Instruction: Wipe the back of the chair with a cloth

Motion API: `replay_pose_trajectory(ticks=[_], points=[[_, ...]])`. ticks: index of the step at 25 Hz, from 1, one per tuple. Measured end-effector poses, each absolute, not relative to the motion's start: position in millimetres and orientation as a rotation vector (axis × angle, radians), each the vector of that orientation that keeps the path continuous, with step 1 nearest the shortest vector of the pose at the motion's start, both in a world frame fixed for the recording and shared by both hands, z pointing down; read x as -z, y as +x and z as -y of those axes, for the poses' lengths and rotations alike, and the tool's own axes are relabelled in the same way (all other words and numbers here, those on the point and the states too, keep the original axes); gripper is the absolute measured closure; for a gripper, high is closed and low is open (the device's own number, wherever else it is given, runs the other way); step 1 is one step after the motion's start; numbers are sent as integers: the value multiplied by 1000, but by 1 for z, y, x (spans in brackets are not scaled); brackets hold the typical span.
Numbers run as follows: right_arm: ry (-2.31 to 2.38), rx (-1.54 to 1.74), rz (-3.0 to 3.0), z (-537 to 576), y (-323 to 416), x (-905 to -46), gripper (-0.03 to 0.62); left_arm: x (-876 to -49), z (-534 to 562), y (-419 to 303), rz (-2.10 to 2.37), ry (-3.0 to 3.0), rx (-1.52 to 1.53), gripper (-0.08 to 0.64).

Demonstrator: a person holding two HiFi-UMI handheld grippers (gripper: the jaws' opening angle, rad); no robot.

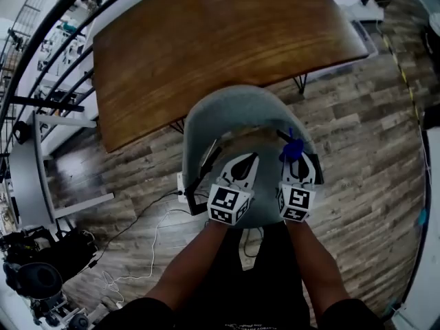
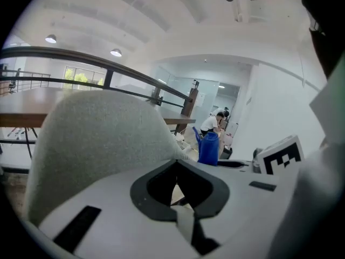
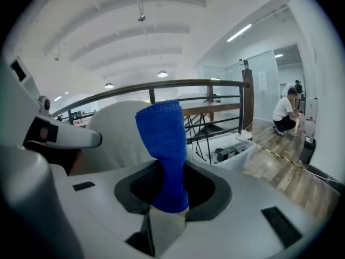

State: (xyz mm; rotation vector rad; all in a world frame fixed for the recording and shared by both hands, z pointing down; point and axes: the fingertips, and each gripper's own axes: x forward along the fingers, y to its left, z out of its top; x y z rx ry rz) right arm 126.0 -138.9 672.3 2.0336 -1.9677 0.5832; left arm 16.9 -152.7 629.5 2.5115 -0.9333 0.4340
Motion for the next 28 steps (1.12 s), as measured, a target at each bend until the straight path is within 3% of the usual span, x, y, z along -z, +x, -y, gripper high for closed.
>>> replay_pose_trajectory(ticks=[12,28], points=[[1566,-426,2392,67,36,-534,482,-485,111,-15,1184,2478,-256,554],[1629,-137,2576,76,35,-387,482,-377,73,-80,1381,2558,-77,554]])
